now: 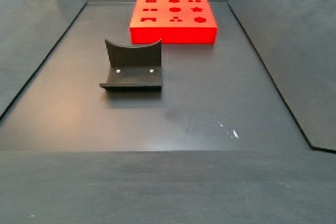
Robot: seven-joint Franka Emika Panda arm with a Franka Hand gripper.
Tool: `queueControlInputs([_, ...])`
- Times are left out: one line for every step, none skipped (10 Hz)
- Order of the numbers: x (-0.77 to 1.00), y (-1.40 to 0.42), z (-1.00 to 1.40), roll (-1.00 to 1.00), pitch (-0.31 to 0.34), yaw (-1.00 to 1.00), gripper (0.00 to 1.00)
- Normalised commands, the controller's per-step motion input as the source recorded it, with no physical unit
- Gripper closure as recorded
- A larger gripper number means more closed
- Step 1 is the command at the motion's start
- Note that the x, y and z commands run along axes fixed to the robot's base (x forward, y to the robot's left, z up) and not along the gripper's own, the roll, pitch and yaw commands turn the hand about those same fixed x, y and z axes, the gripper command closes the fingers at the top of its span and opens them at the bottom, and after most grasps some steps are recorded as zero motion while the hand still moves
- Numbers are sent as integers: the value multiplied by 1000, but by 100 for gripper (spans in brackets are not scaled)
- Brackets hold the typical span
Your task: Insert the 3 prong object.
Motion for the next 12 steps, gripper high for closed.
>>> queueControlInputs([191,111,-474,-239,-234,286,100])
queueControlInputs([91,31,-314,-46,-169,197,100])
queueControlInputs([0,0,-120,34,-37,89,100])
queueControlInputs([140,-6,-226,46,-76,71,100])
queueControlInputs([206,-69,-249,79,-100,77,100])
queueControlInputs([271,-77,-243,121,-67,60,100])
queueControlInputs([340,-97,-277,146,-53,46,100])
queueControlInputs([354,0,-283,210,-41,54,100])
queueControlInputs([80,0,-243,269,0,54,100])
queueControlInputs([-86,0,-263,237,0,0,100])
queueControlInputs([-157,0,-300,249,0,0,100])
queueControlInputs([-291,-3,-300,120,0,0,100])
